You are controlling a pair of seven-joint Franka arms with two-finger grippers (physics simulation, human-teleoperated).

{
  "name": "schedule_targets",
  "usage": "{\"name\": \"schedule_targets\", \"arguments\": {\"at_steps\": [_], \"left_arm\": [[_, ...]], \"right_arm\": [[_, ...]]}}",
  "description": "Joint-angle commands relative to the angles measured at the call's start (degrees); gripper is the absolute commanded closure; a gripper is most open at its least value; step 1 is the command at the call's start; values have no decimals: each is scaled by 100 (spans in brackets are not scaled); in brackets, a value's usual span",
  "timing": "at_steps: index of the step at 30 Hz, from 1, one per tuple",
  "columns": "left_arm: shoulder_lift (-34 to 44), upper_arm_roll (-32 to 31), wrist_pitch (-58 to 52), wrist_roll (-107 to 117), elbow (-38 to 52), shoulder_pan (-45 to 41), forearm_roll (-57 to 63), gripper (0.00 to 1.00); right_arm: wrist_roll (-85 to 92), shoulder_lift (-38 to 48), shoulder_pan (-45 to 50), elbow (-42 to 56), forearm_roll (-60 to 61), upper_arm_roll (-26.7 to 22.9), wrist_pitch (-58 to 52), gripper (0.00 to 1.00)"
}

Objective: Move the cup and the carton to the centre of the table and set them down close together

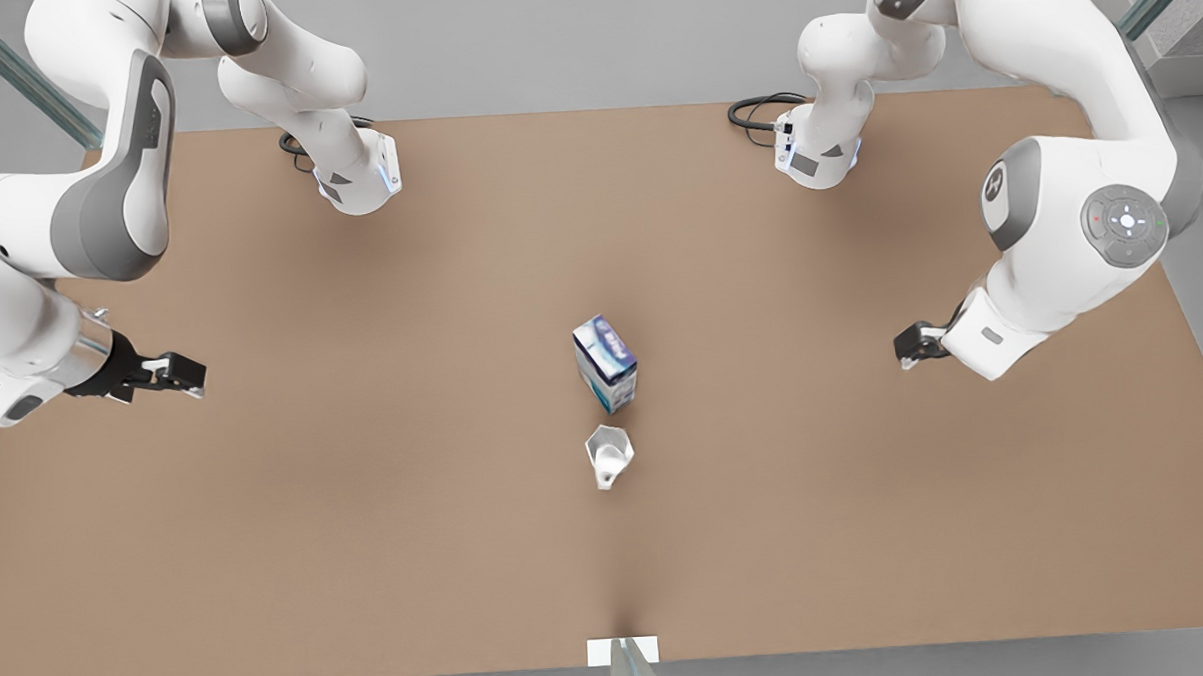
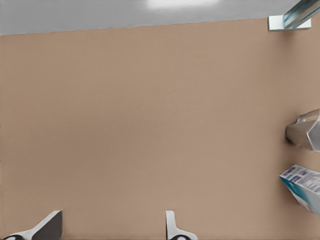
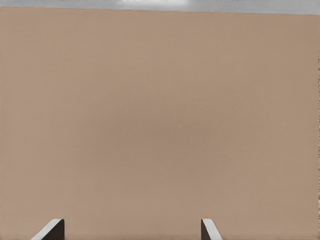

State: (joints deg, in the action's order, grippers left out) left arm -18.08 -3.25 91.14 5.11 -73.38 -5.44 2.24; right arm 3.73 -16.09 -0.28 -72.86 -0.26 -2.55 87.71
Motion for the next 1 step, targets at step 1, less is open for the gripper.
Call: {"name": "schedule_targets", "arguments": {"at_steps": [1], "left_arm": [[-3,0,0,-1,-1,-1,163,0]], "right_arm": [[5,1,-7,9,0,0,0,0]]}}
